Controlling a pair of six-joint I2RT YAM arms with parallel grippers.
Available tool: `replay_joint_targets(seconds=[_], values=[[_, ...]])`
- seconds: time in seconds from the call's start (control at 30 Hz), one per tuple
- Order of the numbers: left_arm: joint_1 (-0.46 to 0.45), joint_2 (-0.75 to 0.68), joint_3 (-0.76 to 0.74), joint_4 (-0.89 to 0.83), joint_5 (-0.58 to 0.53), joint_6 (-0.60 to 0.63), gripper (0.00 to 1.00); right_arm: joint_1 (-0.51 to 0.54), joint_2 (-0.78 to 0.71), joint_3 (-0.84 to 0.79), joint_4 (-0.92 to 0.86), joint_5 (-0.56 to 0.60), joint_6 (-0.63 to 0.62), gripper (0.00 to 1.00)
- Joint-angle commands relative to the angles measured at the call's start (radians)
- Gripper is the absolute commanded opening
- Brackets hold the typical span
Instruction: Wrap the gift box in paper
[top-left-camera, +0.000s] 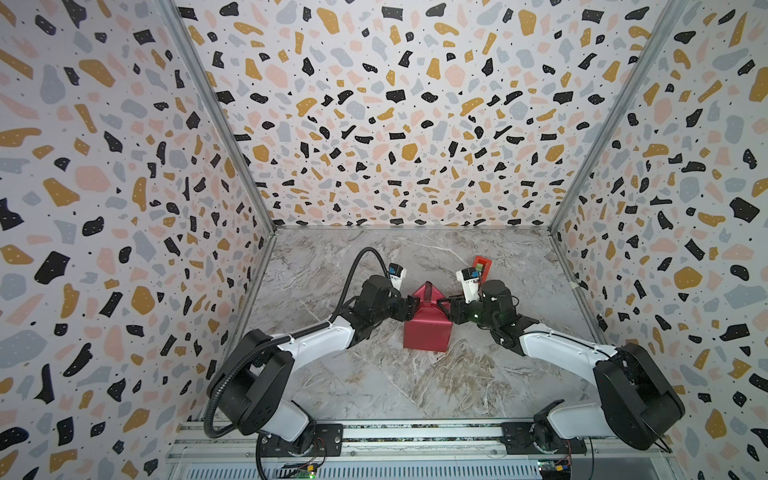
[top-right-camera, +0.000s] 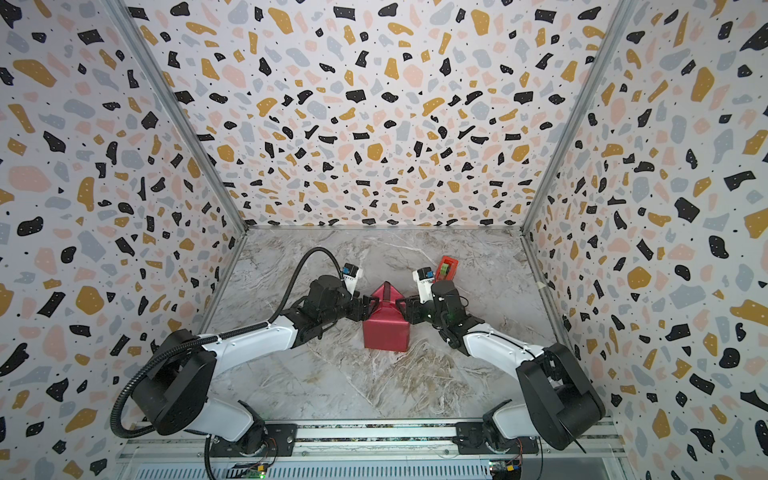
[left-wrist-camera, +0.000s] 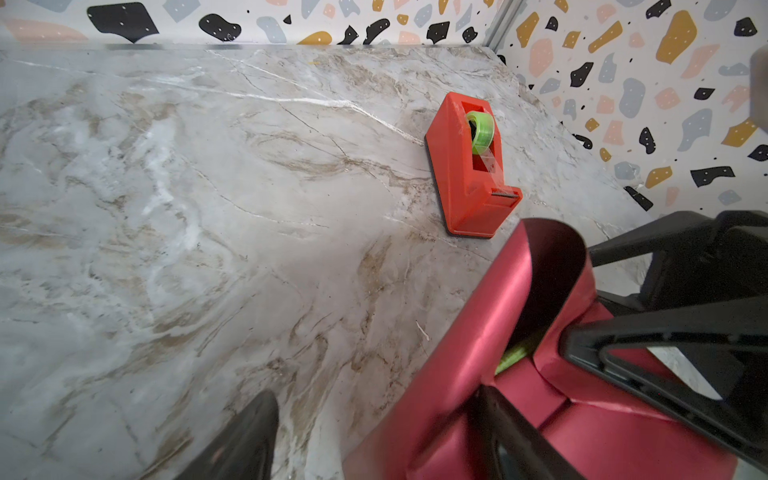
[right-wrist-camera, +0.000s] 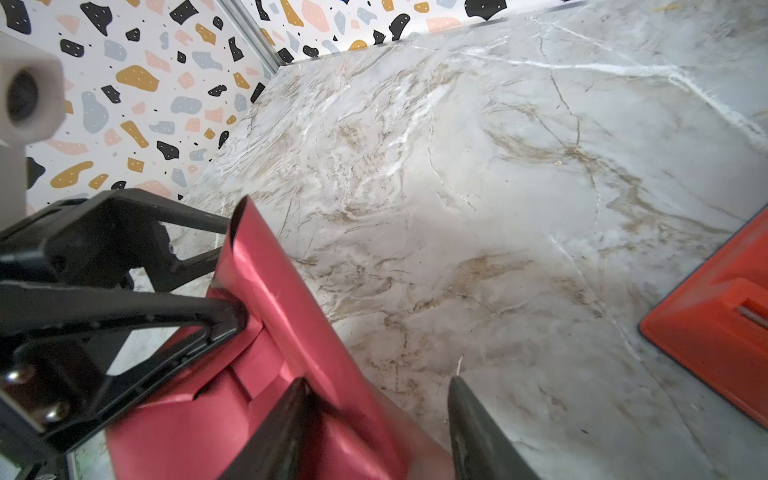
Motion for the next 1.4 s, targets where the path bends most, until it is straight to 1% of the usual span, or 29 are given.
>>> replay_joint_targets(seconds=[0.0, 0.27, 0.5, 0.63, 0.77, 0.87, 0.97, 1.03, 1.1, 1.23, 1.37], values=[[0.018, -0.004, 0.019, -0.052, 0.044, 0.071, 0.77, 0.001, -0.014, -0.027, -0.119, 0.011, -0.04, 0.54], [0.037, 0.043, 0.055, -0.039, 0.131, 0.137, 0.78, -0.011, -0.016, -0.022, -0.114, -0.024, -0.069, 0.54], [0.072, 0.05, 0.071, -0.04, 0.23, 0.239, 0.79, -0.017, -0.013, -0.018, -0.104, -0.069, -0.098, 0.54], [0.092, 0.063, 0.08, -0.034, 0.297, 0.268, 0.79, -0.027, -0.009, -0.02, -0.094, -0.097, -0.112, 0.54], [0.105, 0.066, 0.085, -0.048, 0.328, 0.29, 0.79, -0.03, -0.002, -0.019, -0.091, -0.111, -0.114, 0.54], [0.122, 0.053, 0.078, -0.026, 0.355, 0.268, 0.81, -0.029, 0.001, -0.018, -0.089, -0.113, -0.112, 0.54], [0.13, 0.016, 0.043, 0.056, 0.361, 0.192, 0.86, -0.03, 0.004, -0.018, -0.09, -0.114, -0.112, 0.54], [0.132, -0.011, 0.005, 0.114, 0.351, 0.129, 0.86, -0.03, 0.006, -0.018, -0.089, -0.116, -0.112, 0.54], [0.132, -0.026, -0.02, 0.133, 0.338, 0.099, 0.85, -0.03, 0.008, -0.019, -0.088, -0.115, -0.11, 0.54], [0.134, -0.047, -0.061, 0.129, 0.293, 0.077, 0.83, -0.03, 0.004, -0.02, -0.086, -0.115, -0.111, 0.54], [0.135, -0.032, -0.067, 0.111, 0.273, 0.076, 0.82, -0.029, 0.004, -0.019, -0.083, -0.118, -0.109, 0.54]])
